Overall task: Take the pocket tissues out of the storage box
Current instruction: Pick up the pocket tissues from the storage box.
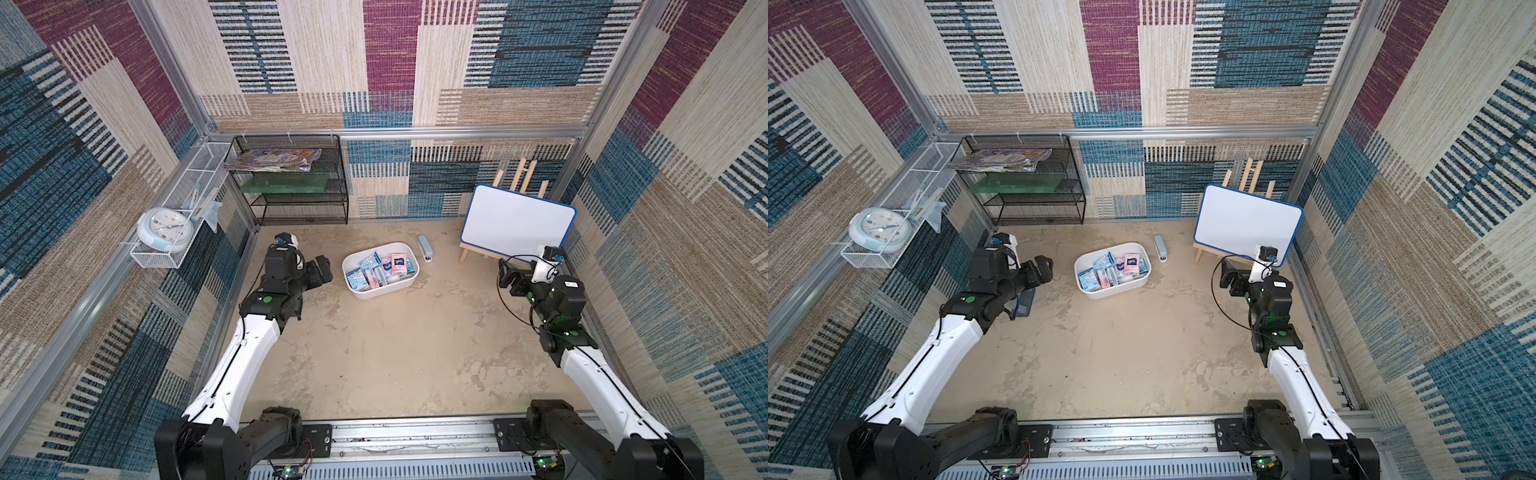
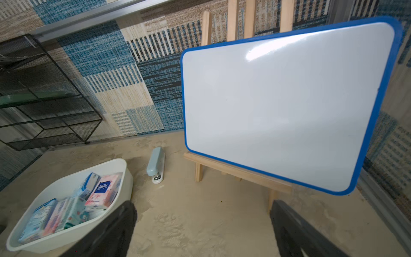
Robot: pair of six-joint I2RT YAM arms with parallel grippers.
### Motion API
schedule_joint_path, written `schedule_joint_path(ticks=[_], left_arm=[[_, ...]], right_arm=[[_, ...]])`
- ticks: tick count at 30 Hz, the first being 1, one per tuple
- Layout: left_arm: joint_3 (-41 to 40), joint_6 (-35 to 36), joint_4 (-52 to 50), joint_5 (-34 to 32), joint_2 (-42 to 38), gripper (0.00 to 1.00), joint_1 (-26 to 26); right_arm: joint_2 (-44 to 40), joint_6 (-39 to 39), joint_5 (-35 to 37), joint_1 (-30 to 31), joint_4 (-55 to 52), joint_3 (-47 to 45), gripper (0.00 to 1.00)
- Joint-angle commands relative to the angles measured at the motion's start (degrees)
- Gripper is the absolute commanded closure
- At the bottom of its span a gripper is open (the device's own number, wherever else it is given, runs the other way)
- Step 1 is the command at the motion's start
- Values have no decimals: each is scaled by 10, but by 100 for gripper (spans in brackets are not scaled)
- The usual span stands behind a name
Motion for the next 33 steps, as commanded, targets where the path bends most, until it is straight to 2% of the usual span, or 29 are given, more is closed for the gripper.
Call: schedule_joint_path(ticks=[1,7,15,20,24,33], left_arm=[[47,-24,-61,-20,43,0,-52],[160,-43,-99,-28,173,1,-141],[343,-50,-193,-16,351,3,-216],[435,-56,-227,-21,439,6,-236],[508,-37,-257,-64,501,8,-247],[604,-12,-273,-87,600,18,-247]], right_arm=[[-20,58,-18,14,-68,-1,1],[-34,89,0,35,-109,0,0],[-17,118,11,45,-145,6,0],[-16,131,24,46,-145,2,0],[-13,136,26,46,-141,-3,1],[-12,138,38,46,-136,-8,1]])
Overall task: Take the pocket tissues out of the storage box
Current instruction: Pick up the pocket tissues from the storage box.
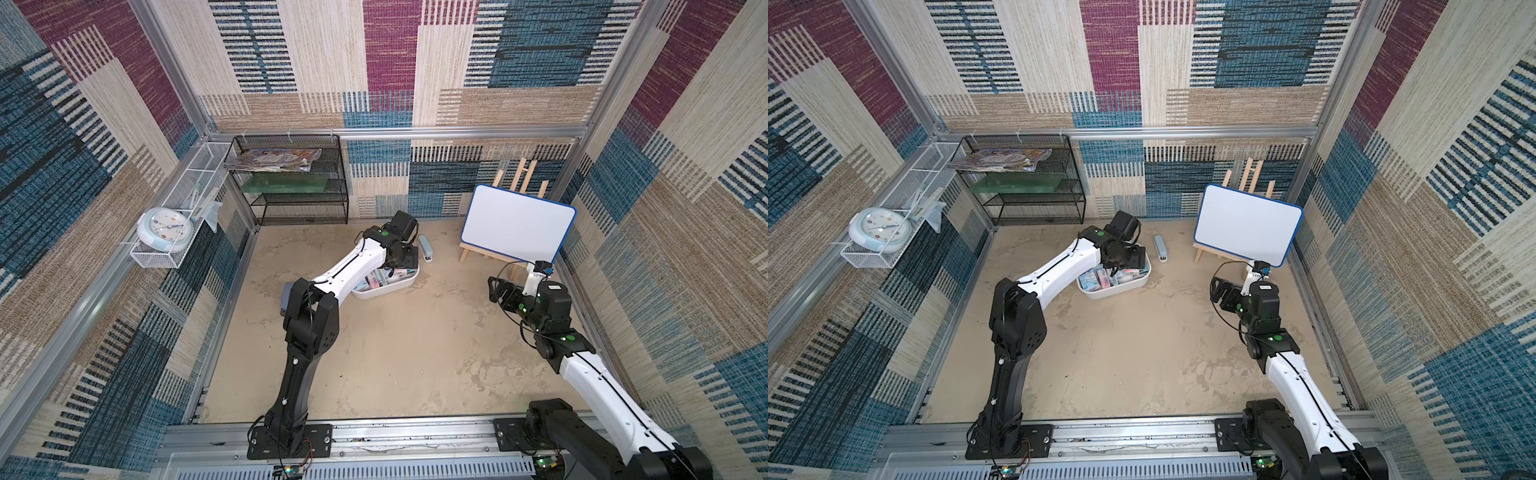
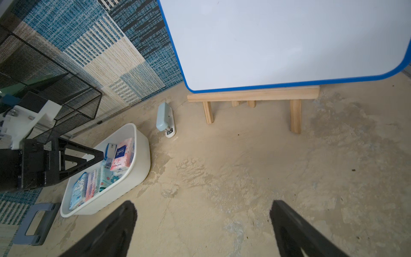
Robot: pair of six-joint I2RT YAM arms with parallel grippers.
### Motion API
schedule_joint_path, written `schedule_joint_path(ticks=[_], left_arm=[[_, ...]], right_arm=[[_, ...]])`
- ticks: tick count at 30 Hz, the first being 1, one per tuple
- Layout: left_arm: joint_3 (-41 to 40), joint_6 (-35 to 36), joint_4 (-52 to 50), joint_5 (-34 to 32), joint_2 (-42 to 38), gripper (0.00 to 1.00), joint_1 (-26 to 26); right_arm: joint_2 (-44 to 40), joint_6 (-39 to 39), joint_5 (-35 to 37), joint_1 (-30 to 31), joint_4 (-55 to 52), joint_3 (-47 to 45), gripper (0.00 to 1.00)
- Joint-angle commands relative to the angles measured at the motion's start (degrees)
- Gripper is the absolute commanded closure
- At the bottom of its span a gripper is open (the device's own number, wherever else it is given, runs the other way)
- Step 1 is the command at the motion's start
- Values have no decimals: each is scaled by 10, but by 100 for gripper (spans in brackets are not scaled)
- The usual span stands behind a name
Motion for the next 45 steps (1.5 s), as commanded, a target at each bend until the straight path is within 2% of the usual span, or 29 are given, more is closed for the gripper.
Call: schedule_joint_path(ticks=[1,7,12,17,21,27,33,39,42,45], left_arm=[[35,21,-22,-23,31,19,0],[87,33,-35,-42,89,24,-1],[107,43,-39,-68,116,24,0],[126,53,-40,-54,141,26,0],[129,58,-40,-49,153,33,0],[130,62,-41,-40,155,50,0],[113,65,-42,-38,124,56,0],[71,64,-42,-34,60,59,0],[38,64,-41,-36,13,62,-1],[-28,49,-31,-41,-52,64,-1]], right_arm=[[5,3,7,0,7,0,1],[18,6,8,0,11,6,1],[28,4,6,1,13,12,1],[37,7,5,1,19,12,0],[41,11,6,1,23,16,1],[37,17,10,1,25,14,1],[32,24,13,1,24,9,1],[35,18,19,1,25,10,0],[36,13,22,1,26,11,0],[38,5,24,1,25,14,1]])
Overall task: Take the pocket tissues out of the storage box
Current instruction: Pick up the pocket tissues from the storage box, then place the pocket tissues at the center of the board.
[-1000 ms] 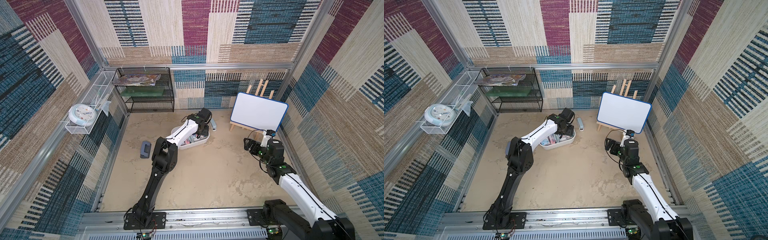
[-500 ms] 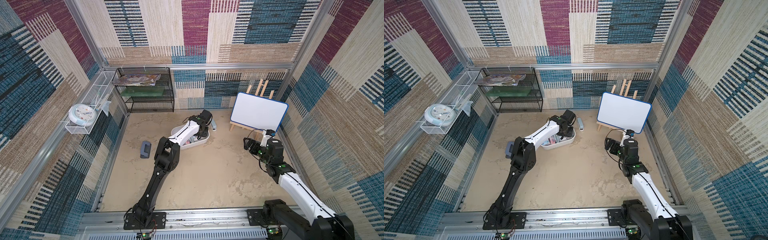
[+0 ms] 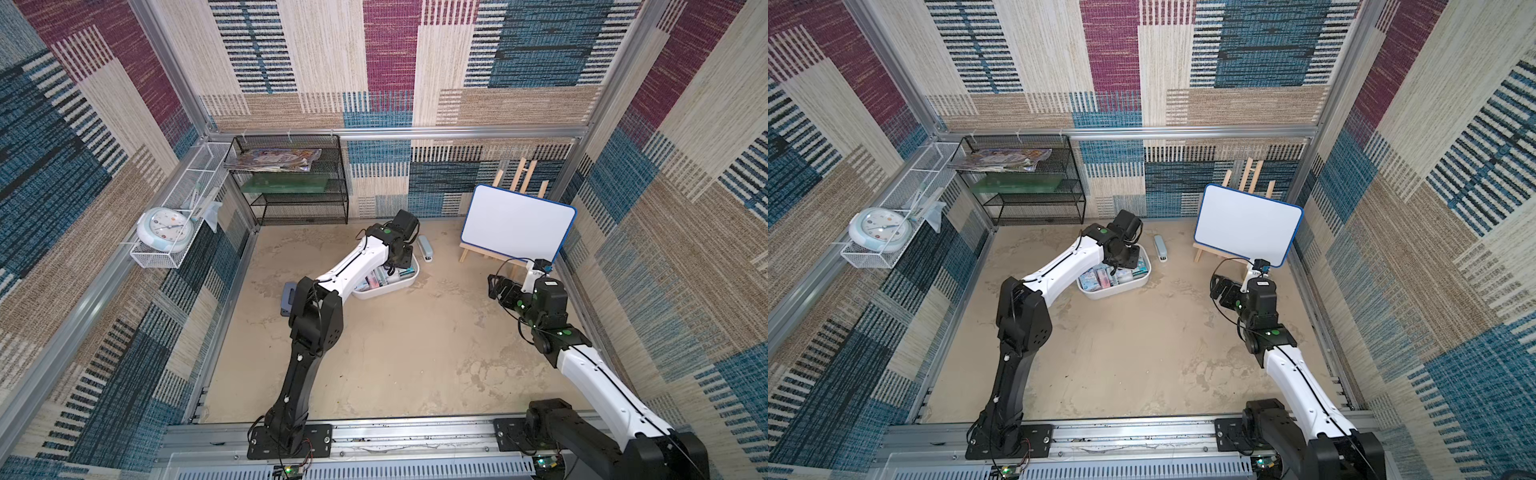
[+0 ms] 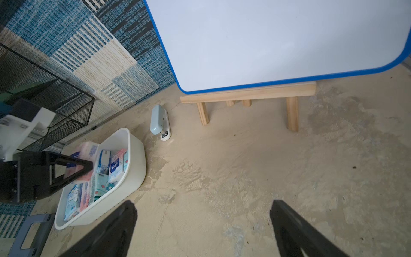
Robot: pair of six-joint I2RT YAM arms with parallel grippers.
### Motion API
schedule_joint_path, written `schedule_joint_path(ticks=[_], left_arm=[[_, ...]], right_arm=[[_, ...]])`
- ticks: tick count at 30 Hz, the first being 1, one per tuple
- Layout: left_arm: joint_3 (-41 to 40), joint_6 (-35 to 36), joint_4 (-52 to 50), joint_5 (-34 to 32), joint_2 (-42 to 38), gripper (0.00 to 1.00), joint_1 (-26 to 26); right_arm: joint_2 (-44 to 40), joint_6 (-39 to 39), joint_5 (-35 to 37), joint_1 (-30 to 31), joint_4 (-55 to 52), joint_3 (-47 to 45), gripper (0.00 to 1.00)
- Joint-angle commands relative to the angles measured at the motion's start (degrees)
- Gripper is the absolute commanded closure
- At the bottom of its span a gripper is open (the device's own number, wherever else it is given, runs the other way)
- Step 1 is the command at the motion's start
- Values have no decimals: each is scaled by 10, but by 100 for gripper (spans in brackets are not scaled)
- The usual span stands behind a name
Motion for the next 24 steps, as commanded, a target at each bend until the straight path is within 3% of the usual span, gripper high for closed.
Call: schedule_joint_path(ticks=[1,10,15,24], left_arm=[[-67,-18,14,-6,-63,65,-1],[-337,-61,65,-39,-283,70,1],[-438,-71,55,-62,-367,71,3],[-557,-78,45,-71,-450,73,27]], right_arm=[[3,-15,9,0,12,4,1],[13,-23,19,0,17,6,0],[20,-27,20,1,22,6,1],[35,-42,18,0,22,13,1]])
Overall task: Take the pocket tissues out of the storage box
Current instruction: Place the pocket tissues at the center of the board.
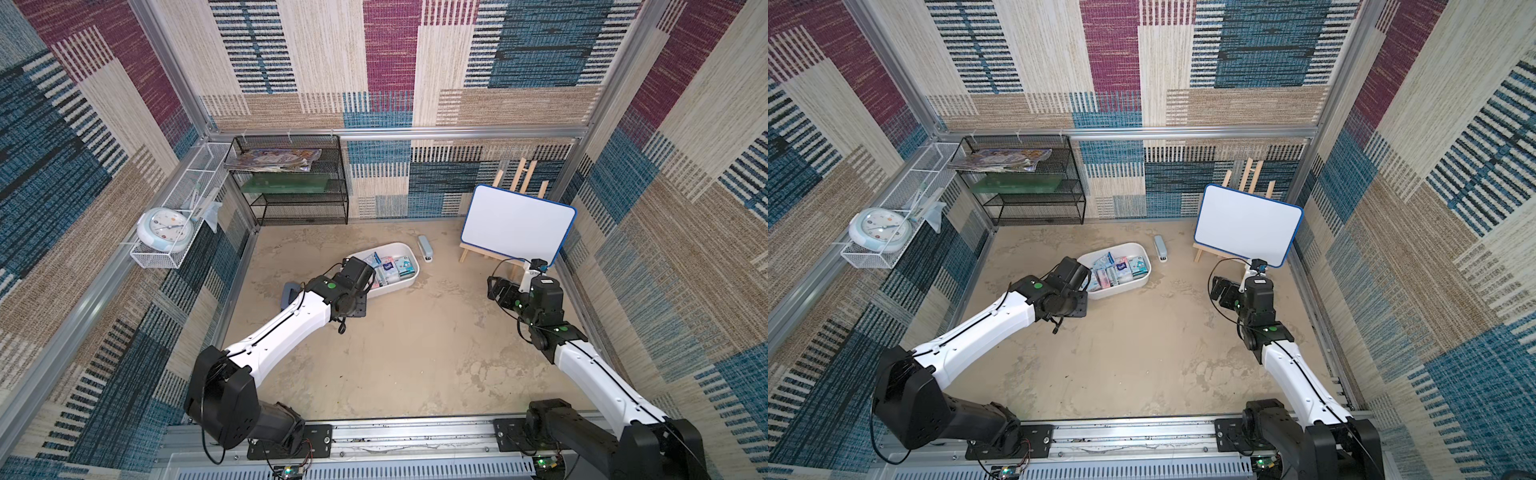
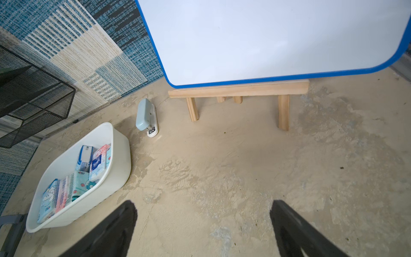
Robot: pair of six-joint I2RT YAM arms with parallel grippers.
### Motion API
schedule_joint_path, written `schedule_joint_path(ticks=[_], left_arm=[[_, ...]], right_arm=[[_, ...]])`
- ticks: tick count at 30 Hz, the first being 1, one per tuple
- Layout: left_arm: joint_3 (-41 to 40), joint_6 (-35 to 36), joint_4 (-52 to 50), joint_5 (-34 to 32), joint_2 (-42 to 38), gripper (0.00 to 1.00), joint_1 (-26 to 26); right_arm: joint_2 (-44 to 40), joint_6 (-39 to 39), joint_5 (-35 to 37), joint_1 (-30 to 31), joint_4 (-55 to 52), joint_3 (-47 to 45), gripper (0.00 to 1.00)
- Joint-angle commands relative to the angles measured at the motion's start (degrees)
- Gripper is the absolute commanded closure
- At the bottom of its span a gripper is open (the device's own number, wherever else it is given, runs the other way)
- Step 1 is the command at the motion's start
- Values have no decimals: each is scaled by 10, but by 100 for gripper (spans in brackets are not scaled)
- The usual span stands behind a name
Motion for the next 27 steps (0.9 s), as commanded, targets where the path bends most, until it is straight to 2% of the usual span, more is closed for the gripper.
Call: schedule_joint_path(ticks=[1,6,14,20,27], left_arm=[[-35,-7,2,-7,-22,73,14],[-98,-9,46,32,-38,73,46],[-155,16,114,78,-15,74,83],[-158,47,140,100,29,74,91],[-164,45,160,101,63,75,95]], right_arm=[[5,-15,3,0,18,8,1],[16,-16,-5,0,16,18,1],[22,-14,-5,0,20,17,1],[27,-9,-4,0,21,16,1],[19,-4,0,0,18,11,1]])
